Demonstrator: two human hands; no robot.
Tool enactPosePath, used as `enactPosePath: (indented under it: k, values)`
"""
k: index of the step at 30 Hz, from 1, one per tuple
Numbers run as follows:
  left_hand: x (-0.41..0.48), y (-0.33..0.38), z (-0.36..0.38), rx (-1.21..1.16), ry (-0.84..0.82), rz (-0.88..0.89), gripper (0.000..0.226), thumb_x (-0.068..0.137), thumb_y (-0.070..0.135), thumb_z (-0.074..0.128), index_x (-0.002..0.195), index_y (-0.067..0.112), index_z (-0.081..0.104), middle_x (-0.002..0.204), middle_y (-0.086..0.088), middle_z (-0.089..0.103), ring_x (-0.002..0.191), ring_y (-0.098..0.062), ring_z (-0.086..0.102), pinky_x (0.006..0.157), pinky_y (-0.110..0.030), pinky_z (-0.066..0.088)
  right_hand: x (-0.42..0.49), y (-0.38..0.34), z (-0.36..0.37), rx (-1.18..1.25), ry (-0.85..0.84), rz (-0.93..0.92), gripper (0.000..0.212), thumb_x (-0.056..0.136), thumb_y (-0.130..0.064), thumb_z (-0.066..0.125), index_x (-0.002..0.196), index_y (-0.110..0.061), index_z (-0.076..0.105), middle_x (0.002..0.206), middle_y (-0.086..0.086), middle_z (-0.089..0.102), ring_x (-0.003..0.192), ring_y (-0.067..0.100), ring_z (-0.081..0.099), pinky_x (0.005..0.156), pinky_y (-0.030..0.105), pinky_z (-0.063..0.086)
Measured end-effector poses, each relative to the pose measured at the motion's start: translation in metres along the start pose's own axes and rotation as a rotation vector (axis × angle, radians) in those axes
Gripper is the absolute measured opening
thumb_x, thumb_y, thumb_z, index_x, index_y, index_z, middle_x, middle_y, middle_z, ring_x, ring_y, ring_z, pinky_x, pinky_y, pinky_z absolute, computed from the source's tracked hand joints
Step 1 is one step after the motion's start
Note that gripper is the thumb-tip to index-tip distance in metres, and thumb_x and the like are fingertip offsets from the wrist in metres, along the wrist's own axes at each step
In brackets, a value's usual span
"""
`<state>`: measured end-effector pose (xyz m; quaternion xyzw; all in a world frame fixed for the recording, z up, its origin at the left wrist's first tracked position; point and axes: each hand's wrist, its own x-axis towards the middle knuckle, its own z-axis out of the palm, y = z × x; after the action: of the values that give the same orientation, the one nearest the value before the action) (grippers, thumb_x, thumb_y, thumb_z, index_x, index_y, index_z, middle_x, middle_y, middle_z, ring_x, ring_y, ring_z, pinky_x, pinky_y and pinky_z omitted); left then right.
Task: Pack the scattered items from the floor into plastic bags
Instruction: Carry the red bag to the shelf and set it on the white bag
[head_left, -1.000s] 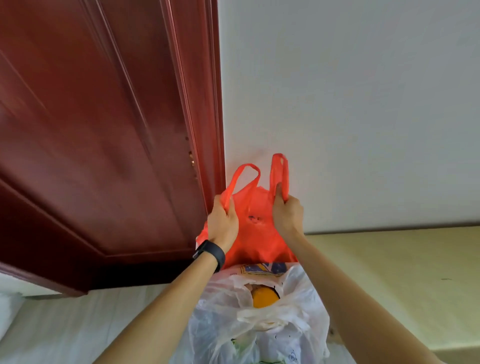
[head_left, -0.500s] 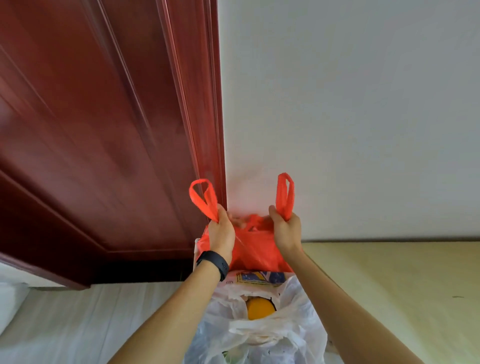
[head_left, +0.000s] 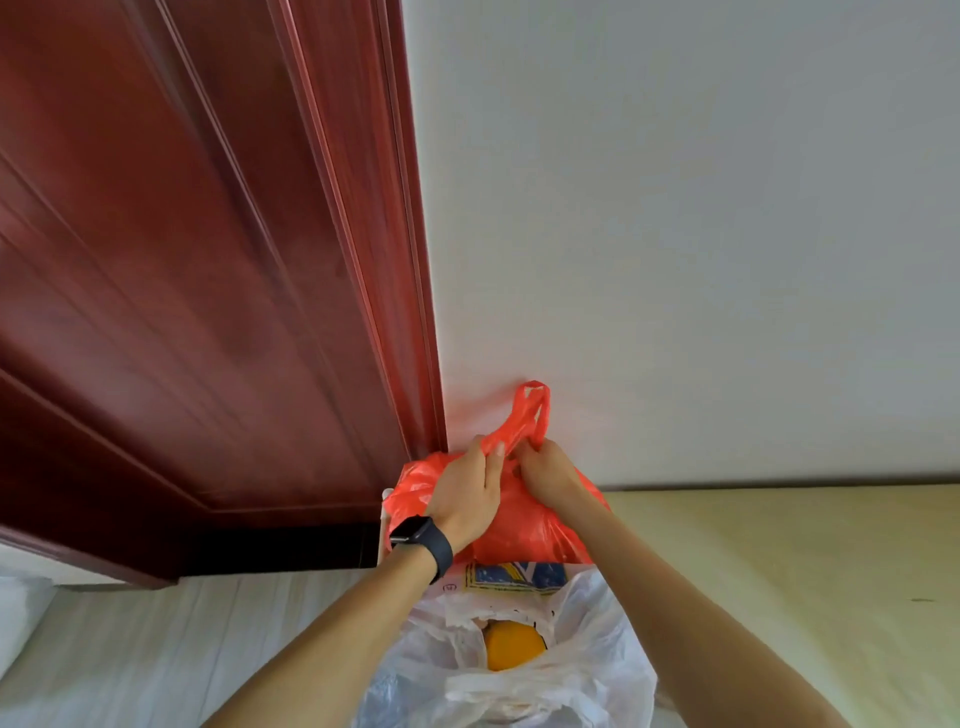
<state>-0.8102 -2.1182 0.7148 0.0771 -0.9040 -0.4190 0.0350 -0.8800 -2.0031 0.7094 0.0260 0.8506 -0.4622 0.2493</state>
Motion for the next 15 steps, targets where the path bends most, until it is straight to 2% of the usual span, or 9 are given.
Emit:
enactPosePath:
  k: [1, 3, 4, 6, 8, 10, 12, 14, 15]
  values:
    - [0.001, 0.001, 0.0, 0.045, -0.008, 0.053, 0.032, 0.105, 0.038, 0.029, 0.109, 0.013, 0.049, 0.064, 0.009, 0.052, 0.064, -0.024, 0.06, 0.056, -0.036, 0.04, -0.004, -0.002, -0.003, -0.076, -0.013, -0.031, 0.04, 0.102, -0.034, 0.038, 0.106, -0.006, 0.067, 0.109, 0.02, 0.07, 0.104, 0.036, 0.065, 0.091, 0.043, 0.05]
    - [0.0, 0.001, 0.0, 0.13, -0.043, 0.156, 0.032, 0.105, 0.038, 0.03, 0.111, 0.015, 0.05, 0.071, 0.006, 0.056, 0.065, -0.023, 0.059, 0.058, -0.042, 0.045, -0.007, -0.002, -0.005, -0.228, -0.056, -0.04, 0.035, 0.103, -0.026, 0.039, 0.111, -0.002, 0.064, 0.116, 0.023, 0.066, 0.108, 0.038, 0.062, 0.08, 0.033, 0.045]
    - [-0.001, 0.0, 0.0, 0.172, -0.065, 0.2, 0.032, 0.105, 0.038, 0.03, 0.113, 0.015, 0.051, 0.079, 0.004, 0.059, 0.07, -0.025, 0.06, 0.061, -0.043, 0.047, -0.01, -0.003, -0.007, -0.301, -0.064, -0.03, 0.031, 0.102, -0.02, 0.04, 0.108, -0.003, 0.064, 0.119, 0.023, 0.065, 0.11, 0.038, 0.061, 0.075, 0.031, 0.041]
    - [-0.005, -0.003, 0.0, 0.214, -0.101, 0.27, 0.032, 0.105, 0.039, 0.03, 0.113, 0.017, 0.052, 0.093, 0.0, 0.062, 0.079, -0.027, 0.06, 0.064, -0.044, 0.048, -0.015, -0.002, -0.009, -0.441, -0.104, -0.048, 0.025, 0.1, -0.01, 0.039, 0.085, -0.011, 0.06, 0.119, 0.021, 0.065, 0.103, 0.031, 0.062, 0.067, 0.029, 0.037]
    - [-0.005, -0.005, 0.0, 0.23, -0.118, 0.276, 0.03, 0.105, 0.04, 0.03, 0.109, 0.018, 0.05, 0.092, 0.0, 0.06, 0.078, -0.028, 0.06, 0.063, -0.043, 0.048, -0.013, 0.002, -0.008, -0.503, -0.093, -0.154, 0.024, 0.097, -0.006, 0.039, 0.084, -0.004, 0.059, 0.109, 0.023, 0.068, 0.092, 0.033, 0.064, 0.066, 0.03, 0.033]
    - [0.0, -0.007, 0.0, 0.311, -0.163, 0.261, 0.026, 0.105, 0.037, 0.029, 0.109, 0.018, 0.047, 0.093, -0.002, 0.061, 0.081, -0.031, 0.06, 0.063, -0.045, 0.048, -0.013, 0.009, -0.006, -0.341, -0.038, -0.221, 0.013, 0.087, -0.003, 0.048, 0.084, -0.005, 0.061, 0.081, 0.017, 0.068, 0.076, 0.032, 0.063, 0.062, 0.033, 0.036]
    - [0.007, -0.01, 0.0, 0.425, -0.221, 0.242, 0.019, 0.103, 0.03, 0.031, 0.113, 0.02, 0.044, 0.099, -0.006, 0.062, 0.086, -0.034, 0.062, 0.064, -0.047, 0.05, -0.019, 0.009, -0.01, -0.085, -0.076, -0.266, 0.012, 0.073, -0.003, 0.055, 0.077, -0.014, 0.056, 0.064, -0.002, 0.06, 0.063, 0.014, 0.056, 0.06, 0.032, 0.04]
    - [0.011, -0.01, -0.002, 0.522, -0.235, 0.244, 0.022, 0.101, 0.024, 0.033, 0.12, 0.022, 0.044, 0.102, -0.006, 0.062, 0.088, -0.034, 0.062, 0.062, -0.044, 0.05, -0.028, 0.008, -0.016, 0.236, -0.193, -0.254, 0.013, 0.069, -0.009, 0.059, 0.08, -0.015, 0.06, 0.067, -0.009, 0.064, 0.067, 0.004, 0.058, 0.067, 0.024, 0.044]
    - [0.011, -0.01, -0.003, 0.571, -0.234, 0.265, 0.027, 0.101, 0.023, 0.033, 0.126, 0.023, 0.044, 0.103, -0.006, 0.062, 0.088, -0.034, 0.063, 0.059, -0.042, 0.048, -0.033, 0.006, -0.02, 0.345, -0.259, -0.227, 0.01, 0.078, -0.013, 0.062, 0.087, -0.014, 0.066, 0.076, -0.01, 0.07, 0.076, 0.002, 0.064, 0.073, 0.021, 0.047]
